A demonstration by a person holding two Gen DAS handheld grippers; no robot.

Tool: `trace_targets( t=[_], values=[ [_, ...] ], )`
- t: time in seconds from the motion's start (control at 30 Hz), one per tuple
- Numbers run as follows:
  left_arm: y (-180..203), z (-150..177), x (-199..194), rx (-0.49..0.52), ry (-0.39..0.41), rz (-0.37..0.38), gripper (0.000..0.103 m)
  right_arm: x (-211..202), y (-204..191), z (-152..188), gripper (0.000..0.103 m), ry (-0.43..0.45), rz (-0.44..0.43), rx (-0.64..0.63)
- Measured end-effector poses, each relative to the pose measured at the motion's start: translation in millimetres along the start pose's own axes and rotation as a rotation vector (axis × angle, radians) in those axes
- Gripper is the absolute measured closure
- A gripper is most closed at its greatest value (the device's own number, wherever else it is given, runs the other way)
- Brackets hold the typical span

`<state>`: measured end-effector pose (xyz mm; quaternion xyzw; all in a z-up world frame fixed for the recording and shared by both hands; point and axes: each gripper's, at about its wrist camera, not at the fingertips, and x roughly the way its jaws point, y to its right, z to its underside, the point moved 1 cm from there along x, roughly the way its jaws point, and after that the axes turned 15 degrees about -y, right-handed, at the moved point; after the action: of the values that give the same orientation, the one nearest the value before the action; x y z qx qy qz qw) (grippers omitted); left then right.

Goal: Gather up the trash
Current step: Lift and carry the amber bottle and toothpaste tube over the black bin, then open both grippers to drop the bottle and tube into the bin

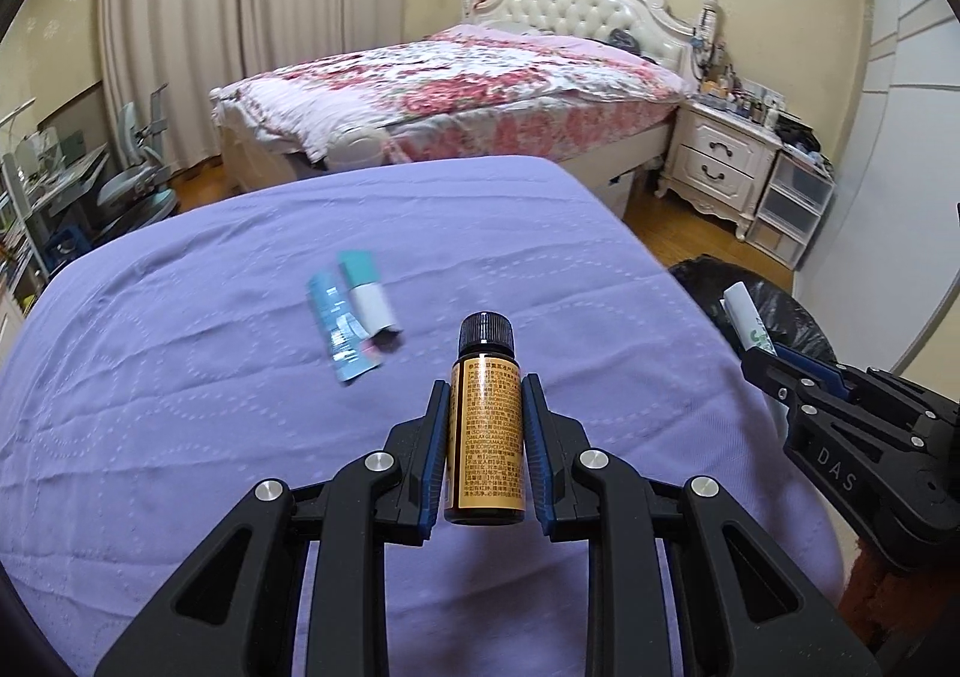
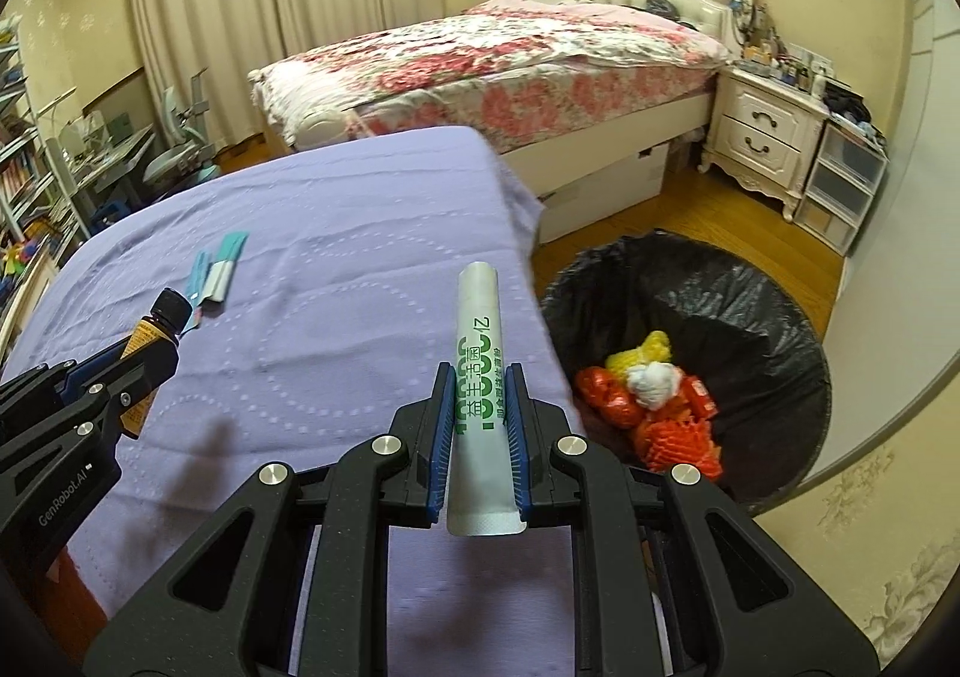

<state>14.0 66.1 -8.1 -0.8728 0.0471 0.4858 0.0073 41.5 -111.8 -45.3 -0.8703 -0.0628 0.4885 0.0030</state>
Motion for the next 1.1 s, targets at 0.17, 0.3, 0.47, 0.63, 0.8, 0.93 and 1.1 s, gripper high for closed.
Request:
trace_targets(
  t=[0.17,0.3,0.47,0.63,0.8,0.93,1.1],
  values=[
    [36,-15,5,0.062,0.014,0.026,0.078,-5,30,-2,0.086,0.020,0.036,0.057],
    [63,-26,10,0.108,0.021,0.051,0.078,-7,55,-5,0.086,0.034,0.067,0.100],
    [90,-38,20,0.142,0.020,0.062,0.078,-9,84,-6,0.086,0.047,0.101,0.156],
    [115,-46,29,0.170,0.020,0.069,0.078,-7,106,-9,0.086,0.053,0.123,0.199],
    [133,-56,38,0.191,0.017,0.066,0.078,-1,121,-12,0.086,0.048,0.136,0.229],
    [147,-62,46,0.212,0.023,0.059,0.078,6,130,-14,0.086,0.044,0.151,0.261],
    [156,-71,58,0.224,0.013,0.047,0.078,16,139,-21,0.086,0.035,0.158,0.292]
  ],
)
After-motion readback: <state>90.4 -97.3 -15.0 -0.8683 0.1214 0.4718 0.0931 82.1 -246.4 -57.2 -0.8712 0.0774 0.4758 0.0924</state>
